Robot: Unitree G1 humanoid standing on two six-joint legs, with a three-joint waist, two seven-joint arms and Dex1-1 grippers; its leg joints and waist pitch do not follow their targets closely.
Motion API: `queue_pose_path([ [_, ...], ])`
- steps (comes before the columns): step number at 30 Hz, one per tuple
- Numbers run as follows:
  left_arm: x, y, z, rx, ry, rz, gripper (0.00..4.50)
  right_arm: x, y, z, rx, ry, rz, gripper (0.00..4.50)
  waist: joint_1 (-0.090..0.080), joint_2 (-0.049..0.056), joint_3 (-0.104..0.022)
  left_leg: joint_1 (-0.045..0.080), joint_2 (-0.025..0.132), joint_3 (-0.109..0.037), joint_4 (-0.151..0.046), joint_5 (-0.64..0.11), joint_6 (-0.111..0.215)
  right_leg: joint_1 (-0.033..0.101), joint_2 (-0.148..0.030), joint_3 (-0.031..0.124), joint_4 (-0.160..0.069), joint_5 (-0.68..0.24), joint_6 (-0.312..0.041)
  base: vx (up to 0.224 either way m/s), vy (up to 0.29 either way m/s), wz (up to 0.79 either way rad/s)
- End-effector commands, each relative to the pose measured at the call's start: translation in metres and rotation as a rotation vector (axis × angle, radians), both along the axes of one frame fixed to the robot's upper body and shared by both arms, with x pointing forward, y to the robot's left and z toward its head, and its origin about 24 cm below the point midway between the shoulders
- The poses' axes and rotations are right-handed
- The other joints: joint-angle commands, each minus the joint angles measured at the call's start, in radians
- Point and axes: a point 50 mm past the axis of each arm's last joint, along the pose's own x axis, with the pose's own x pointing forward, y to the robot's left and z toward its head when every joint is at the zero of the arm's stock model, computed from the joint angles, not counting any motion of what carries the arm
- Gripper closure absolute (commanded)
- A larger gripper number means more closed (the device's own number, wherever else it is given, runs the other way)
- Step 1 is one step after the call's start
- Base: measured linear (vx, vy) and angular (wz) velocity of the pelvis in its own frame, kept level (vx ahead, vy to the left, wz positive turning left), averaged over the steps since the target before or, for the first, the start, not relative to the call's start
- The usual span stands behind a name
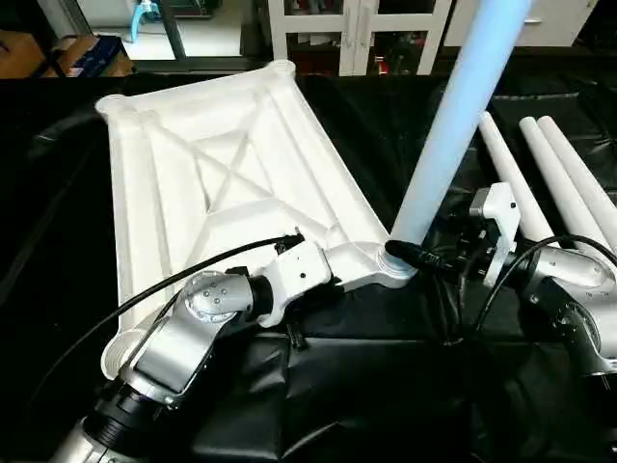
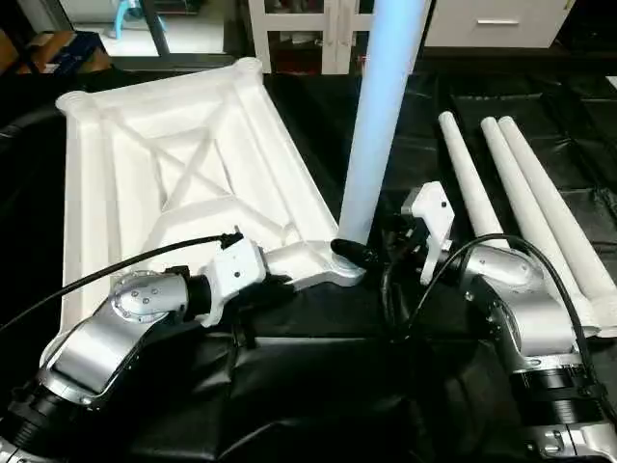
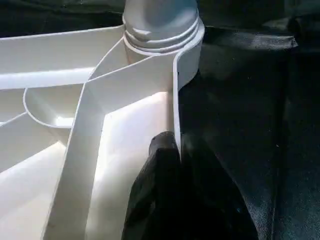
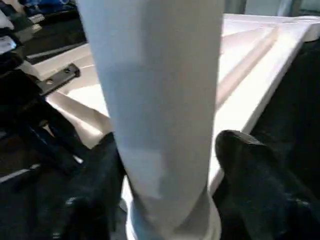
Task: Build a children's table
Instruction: Rotate leg to tighten
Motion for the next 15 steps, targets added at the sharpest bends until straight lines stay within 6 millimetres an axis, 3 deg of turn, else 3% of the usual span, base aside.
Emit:
queue_pose_path([
  [1,-0.009,-0.004,-0.007,0.012,0.037,-0.057,4.5,-0.001,0.0,0.002,0.009,-0.001,0.003,1.9,-0.001,-0.023,-0.098,0.02,0.058,-0.026,-0.068,-0.09,0.151,0.061,-0.042,0.048,-0.044,-0.186,-0.245,0.0,0.0,0.0],
  [8,-0.01,-0.004,-0.007,0.018,0.043,-0.073,4.5,-0.001,-0.001,-0.002,0.017,0.018,-0.004,2.43,-0.003,-0.024,-0.097,0.019,0.054,-0.022,-0.066,-0.08,0.171,0.061,-0.043,0.052,-0.045,-0.193,-0.248,0.0,0.0,0.0],
  [11,-0.009,-0.006,-0.009,0.03,0.054,-0.05,4.5,0.006,-0.002,-0.013,-0.011,0.037,-0.126,2.52,-0.004,-0.026,-0.099,0.019,0.054,-0.022,-0.065,-0.081,0.166,0.061,-0.043,0.053,-0.045,-0.199,-0.245,0.0,0.0,0.0],
  [13,-0.008,-0.009,-0.01,0.033,0.062,-0.031,4.5,0.012,-0.002,-0.022,-0.034,0.053,-0.22,2.54,-0.009,-0.025,-0.095,0.014,0.052,-0.024,-0.068,-0.086,0.151,0.06,-0.043,0.051,-0.049,-0.227,-0.237,0.0,0.0,0.0],
  [15,-0.006,-0.014,-0.01,0.032,0.064,-0.015,4.5,0.016,0.002,-0.031,-0.044,0.078,-0.298,2.56,-0.016,-0.027,-0.091,0.015,0.05,-0.024,-0.073,-0.151,0.118,0.06,-0.043,0.05,-0.059,-0.311,-0.217,0.0,0.0,0.0],
])
